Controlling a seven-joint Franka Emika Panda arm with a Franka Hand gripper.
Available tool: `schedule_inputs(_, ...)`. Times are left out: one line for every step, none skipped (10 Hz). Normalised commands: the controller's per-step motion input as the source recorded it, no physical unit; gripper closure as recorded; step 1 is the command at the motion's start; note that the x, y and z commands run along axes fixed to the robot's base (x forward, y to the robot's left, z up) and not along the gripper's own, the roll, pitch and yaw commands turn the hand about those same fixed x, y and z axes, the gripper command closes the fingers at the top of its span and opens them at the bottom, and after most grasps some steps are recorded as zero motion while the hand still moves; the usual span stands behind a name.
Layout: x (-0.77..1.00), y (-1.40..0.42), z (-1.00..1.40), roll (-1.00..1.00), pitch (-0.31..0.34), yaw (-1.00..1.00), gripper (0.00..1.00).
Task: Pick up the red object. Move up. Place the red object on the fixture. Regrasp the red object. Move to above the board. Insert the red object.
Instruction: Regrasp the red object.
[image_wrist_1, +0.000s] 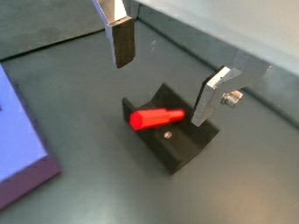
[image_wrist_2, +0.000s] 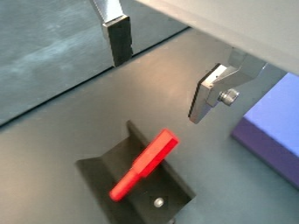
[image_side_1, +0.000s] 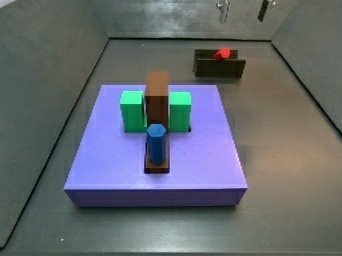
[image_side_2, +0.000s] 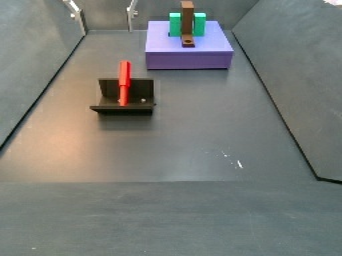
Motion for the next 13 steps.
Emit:
schedule_inputs(0.0, -0.09, 0.01, 1.0, 0.0, 0.22, 0.0)
schedule_inputs(0.0, -0.09, 0.0, 1.0, 0.003, 0.21, 0.0)
schedule_inputs(0.0, -0.09, 0.01, 1.0, 0.037, 0.12, 0.0)
schedule_inputs(0.0, -0.09, 0.01, 1.0, 0.057, 0.05, 0.0)
schedule_inputs(0.01, -0.07, 0.01, 1.0, 0.066, 0.0, 0.0)
schedule_inputs(0.04, -0.05, 0.0, 1.0, 0.069, 0.0, 0.0)
schedule_inputs(0.11, -0.03, 0.0, 1.0, 0.026, 0.0, 0.0)
schedule_inputs(0.16, -0.05, 0.0, 1.0, 0.006, 0.0, 0.0)
schedule_inputs(0.17, -0.04, 0.0, 1.0, 0.009, -0.01, 0.0)
schedule_inputs(0.17, -0.05, 0.0, 1.0, 0.02, -0.02, 0.0)
schedule_inputs(0.15, -0.05, 0.0, 1.0, 0.051, -0.04, 0.0)
schedule_inputs(0.14, -0.19, 0.0, 1.0, 0.149, -0.04, 0.0)
schedule_inputs(0.13, -0.35, -0.13, 1.0, 0.211, -0.03, 0.0)
